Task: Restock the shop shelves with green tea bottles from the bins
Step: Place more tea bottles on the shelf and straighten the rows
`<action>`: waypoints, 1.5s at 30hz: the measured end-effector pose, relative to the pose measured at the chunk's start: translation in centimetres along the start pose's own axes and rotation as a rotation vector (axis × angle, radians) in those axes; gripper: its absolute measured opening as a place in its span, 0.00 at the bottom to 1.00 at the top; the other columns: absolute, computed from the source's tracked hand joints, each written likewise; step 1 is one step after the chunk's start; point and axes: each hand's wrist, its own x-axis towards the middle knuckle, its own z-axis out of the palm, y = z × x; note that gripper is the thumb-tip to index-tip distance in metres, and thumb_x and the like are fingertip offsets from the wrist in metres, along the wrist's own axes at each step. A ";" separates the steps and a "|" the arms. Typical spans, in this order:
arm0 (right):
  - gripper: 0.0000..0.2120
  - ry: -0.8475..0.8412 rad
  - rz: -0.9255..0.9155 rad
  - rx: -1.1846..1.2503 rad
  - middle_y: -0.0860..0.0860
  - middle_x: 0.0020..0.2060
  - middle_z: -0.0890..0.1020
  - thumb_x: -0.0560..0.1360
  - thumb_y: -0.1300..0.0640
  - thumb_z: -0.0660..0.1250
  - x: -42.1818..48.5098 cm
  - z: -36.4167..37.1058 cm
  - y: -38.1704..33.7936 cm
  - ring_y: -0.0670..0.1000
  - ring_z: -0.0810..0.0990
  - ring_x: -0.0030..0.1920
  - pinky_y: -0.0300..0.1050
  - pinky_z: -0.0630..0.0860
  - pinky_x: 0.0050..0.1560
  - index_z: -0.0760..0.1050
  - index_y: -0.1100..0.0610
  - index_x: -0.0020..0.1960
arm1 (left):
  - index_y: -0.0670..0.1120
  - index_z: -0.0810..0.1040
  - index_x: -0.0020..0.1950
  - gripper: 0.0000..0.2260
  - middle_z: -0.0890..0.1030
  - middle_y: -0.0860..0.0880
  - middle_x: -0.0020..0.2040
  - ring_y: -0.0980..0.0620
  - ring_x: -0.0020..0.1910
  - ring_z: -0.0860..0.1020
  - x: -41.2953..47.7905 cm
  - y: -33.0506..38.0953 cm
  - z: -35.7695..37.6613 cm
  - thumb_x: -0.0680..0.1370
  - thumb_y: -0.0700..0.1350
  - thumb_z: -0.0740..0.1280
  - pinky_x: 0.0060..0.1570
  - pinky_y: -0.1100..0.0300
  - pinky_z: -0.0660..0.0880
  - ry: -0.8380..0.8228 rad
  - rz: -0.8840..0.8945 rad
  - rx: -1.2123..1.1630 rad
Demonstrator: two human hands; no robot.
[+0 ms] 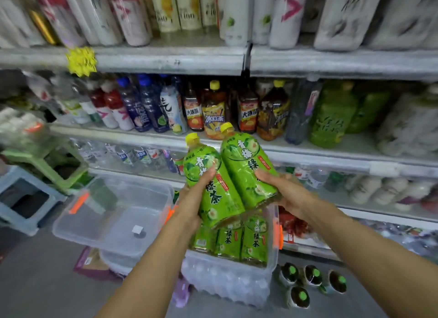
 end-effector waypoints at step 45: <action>0.41 0.243 -1.003 -0.105 0.50 0.52 0.85 0.52 0.50 0.86 -3.3 -9.4 -53.6 0.52 0.86 0.49 0.59 0.82 0.53 0.71 0.50 0.61 | 0.47 0.77 0.63 0.41 0.86 0.49 0.51 0.51 0.47 0.86 -8.6 46.6 35.1 0.55 0.61 0.82 0.48 0.50 0.83 -0.309 1.182 0.118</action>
